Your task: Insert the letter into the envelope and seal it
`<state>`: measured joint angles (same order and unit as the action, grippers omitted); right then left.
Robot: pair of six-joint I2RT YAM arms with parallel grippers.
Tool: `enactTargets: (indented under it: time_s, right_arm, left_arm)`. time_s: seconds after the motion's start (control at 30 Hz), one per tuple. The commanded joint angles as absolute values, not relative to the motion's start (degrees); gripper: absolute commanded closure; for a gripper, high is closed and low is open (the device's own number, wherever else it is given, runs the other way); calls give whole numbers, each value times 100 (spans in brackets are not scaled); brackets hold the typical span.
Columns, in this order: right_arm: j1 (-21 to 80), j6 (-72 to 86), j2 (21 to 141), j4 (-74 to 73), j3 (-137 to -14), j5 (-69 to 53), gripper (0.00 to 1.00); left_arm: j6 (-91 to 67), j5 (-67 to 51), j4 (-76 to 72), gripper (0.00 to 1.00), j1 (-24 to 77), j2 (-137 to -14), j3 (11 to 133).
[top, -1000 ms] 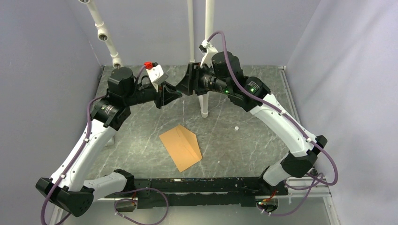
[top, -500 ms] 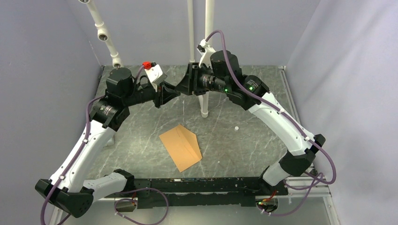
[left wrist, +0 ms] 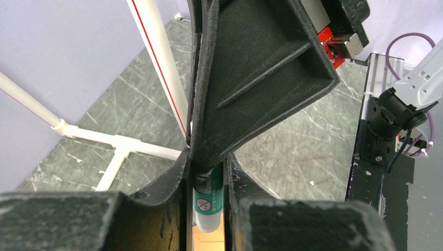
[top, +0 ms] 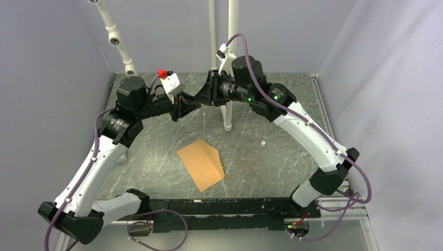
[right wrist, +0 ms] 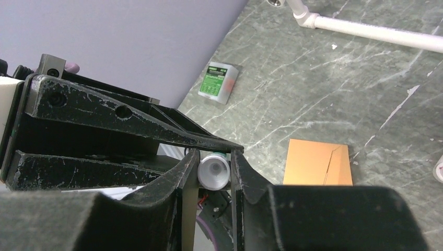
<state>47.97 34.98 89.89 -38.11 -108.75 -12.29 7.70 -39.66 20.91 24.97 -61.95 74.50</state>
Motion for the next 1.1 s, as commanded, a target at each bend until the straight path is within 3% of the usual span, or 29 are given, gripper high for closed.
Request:
enactTargets:
  time_s: [0.0, 0.13, 0.23, 0.43, 0.6, 0.97, 1.07]
  right_arm:
    - [4796, 3534, 8932, -3691, -11001, -1253, 100]
    - [4702, 3435, 8607, -3370, -10616, -965, 100]
    - [4582, 3419, 8209, -2854, -10161, -937, 100]
    - [4362, 3456, 7515, -1852, -9297, -1430, 100]
    - [4062, 3680, 7001, -1120, -8573, -1916, 100]
    - [3931, 3964, 6716, -474, -7980, -2441, 100]
    - [3937, 4020, 6715, -366, -7925, -2533, 100]
  left_arm:
    - [560, -3504, 1786, 78, 2536, -6090, 7596]
    - [252, -3182, 2032, 35, 2531, -6076, 7590]
    - [-130, -3222, 2153, 23, 2520, -6083, 7540]
    - [-1121, -4855, 2023, 20, 2340, -6442, 7576]
    - [-2405, -6158, 657, 20, 2138, -6513, 7226]
    - [-3173, -6524, -214, 26, 2074, -6603, 7126]
    - [-3317, -6493, -375, 32, 2074, -6627, 7060]
